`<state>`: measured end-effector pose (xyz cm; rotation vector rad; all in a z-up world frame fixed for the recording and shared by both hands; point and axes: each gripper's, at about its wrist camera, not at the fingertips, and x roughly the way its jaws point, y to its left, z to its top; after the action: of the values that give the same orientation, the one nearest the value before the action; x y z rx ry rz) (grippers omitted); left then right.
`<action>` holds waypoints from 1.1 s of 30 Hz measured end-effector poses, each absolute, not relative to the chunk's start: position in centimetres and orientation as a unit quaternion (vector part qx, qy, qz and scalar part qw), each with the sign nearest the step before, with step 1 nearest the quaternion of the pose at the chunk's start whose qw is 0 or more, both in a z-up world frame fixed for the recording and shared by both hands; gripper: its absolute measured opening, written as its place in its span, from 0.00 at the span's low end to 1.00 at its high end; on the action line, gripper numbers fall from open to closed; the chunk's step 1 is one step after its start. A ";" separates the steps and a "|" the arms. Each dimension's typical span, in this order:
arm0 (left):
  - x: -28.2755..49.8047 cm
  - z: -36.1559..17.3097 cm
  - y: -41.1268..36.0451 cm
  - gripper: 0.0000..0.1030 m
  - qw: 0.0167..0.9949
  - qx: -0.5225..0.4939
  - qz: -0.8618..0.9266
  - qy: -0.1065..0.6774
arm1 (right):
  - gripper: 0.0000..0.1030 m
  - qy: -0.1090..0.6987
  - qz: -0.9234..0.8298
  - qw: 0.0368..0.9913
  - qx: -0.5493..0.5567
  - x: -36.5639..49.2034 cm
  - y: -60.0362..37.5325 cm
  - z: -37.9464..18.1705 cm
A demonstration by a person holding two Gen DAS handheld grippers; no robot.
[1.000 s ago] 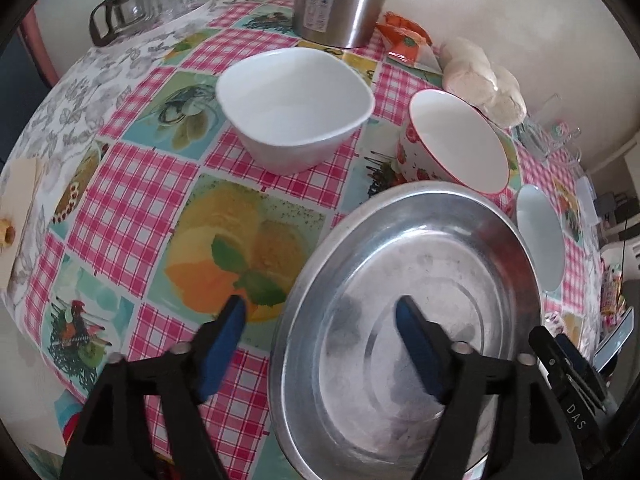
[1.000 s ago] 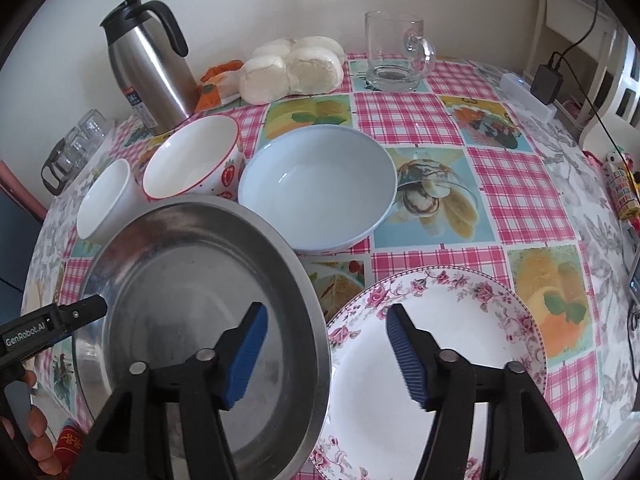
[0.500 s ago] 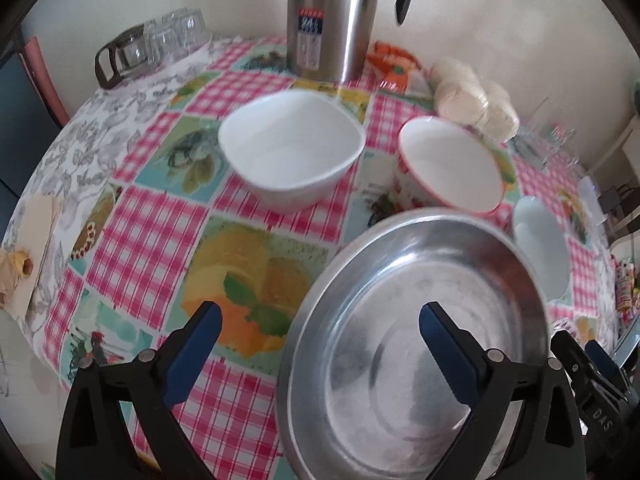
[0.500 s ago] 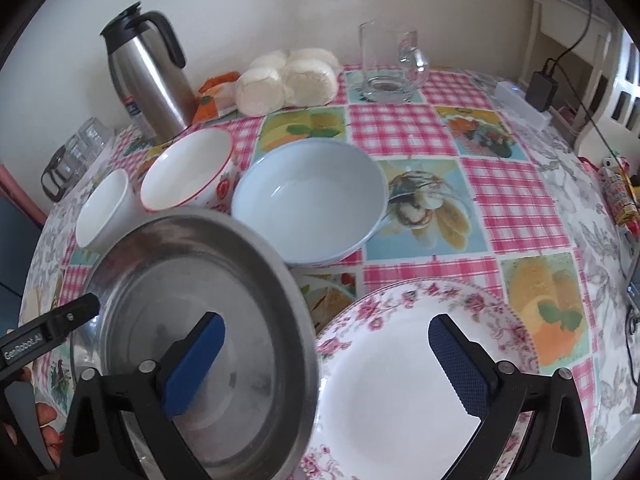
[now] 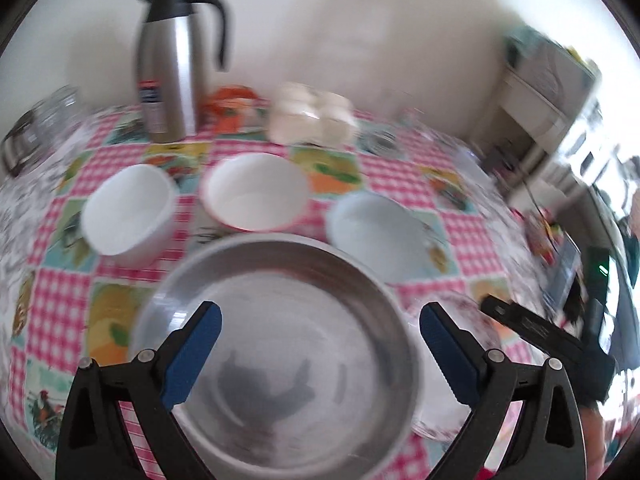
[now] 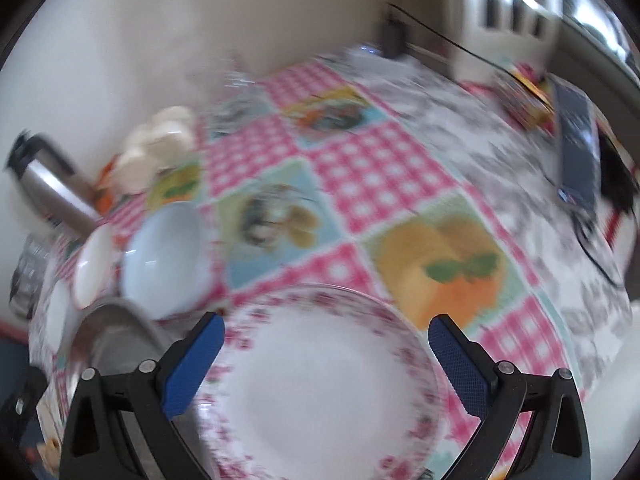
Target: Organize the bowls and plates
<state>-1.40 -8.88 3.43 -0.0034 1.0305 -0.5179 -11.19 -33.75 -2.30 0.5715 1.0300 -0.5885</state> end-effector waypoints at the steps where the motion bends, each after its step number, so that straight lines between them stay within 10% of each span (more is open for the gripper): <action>1: -1.9 3.5 -9.7 0.96 0.834 0.006 -0.255 0.488 | 1.00 0.481 -0.279 0.784 0.275 -11.6 -34.4 -2.6; 8: -4.5 3.7 -13.9 0.96 0.814 0.039 -0.299 0.497 | 0.98 0.498 -0.276 0.764 0.303 -13.7 -36.3 -4.4; 22: -6.9 1.9 -17.7 0.79 0.773 0.076 -0.343 0.528 | 0.26 0.537 -0.244 0.745 0.313 -14.2 -37.0 -7.0; 33: -7.6 0.3 -19.2 0.66 0.736 0.074 -0.366 0.565 | 0.22 0.513 -0.270 0.748 0.323 -15.0 -38.5 -6.6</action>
<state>-7.62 -19.24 0.33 0.1627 1.2416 -0.8048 -15.04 -38.51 -6.56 0.7067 1.1212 -0.5908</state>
